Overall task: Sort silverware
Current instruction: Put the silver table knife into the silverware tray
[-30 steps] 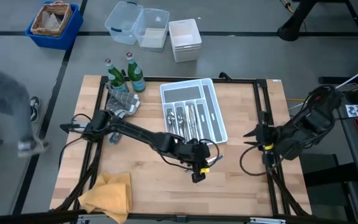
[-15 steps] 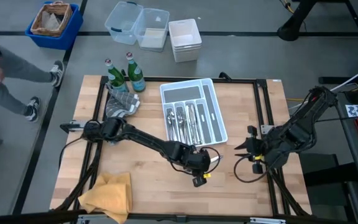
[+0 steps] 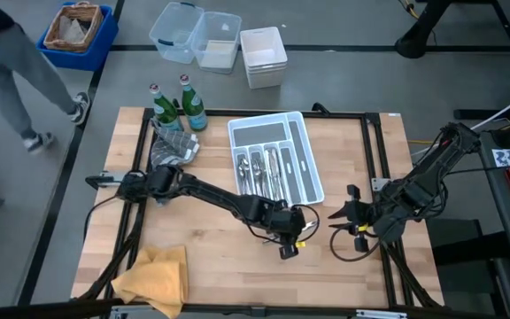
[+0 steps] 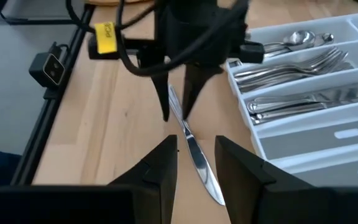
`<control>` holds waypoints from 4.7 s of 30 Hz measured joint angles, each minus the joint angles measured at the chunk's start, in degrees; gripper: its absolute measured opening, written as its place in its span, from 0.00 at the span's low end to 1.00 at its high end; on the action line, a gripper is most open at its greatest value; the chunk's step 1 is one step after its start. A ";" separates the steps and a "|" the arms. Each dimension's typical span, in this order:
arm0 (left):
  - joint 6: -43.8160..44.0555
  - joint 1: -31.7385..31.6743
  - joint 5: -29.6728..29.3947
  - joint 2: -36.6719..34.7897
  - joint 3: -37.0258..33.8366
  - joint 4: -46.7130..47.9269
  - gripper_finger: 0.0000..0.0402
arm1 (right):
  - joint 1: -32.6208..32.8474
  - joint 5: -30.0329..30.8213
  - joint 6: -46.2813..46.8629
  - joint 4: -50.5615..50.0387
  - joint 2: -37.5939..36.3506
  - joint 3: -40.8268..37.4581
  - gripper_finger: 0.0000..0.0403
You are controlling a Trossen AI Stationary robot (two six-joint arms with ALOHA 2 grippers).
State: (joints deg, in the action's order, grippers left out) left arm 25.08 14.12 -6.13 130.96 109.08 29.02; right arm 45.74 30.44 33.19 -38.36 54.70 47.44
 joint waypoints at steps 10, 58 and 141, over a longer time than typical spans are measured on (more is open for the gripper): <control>-1.09 0.01 -0.39 4.68 -0.05 -1.38 0.33 | 0.00 0.00 -0.36 1.43 0.04 0.00 0.27; -1.06 1.24 -2.82 7.43 0.21 13.10 0.14 | 0.00 0.00 -0.55 1.10 0.02 0.00 0.27; 14.50 1.09 -3.05 6.06 -0.16 10.68 0.08 | 0.00 1.92 1.07 17.56 -22.71 -24.83 0.27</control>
State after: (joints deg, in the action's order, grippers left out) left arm 39.58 15.21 -9.19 137.02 108.92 39.70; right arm 45.74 32.36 34.26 -20.81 31.99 22.61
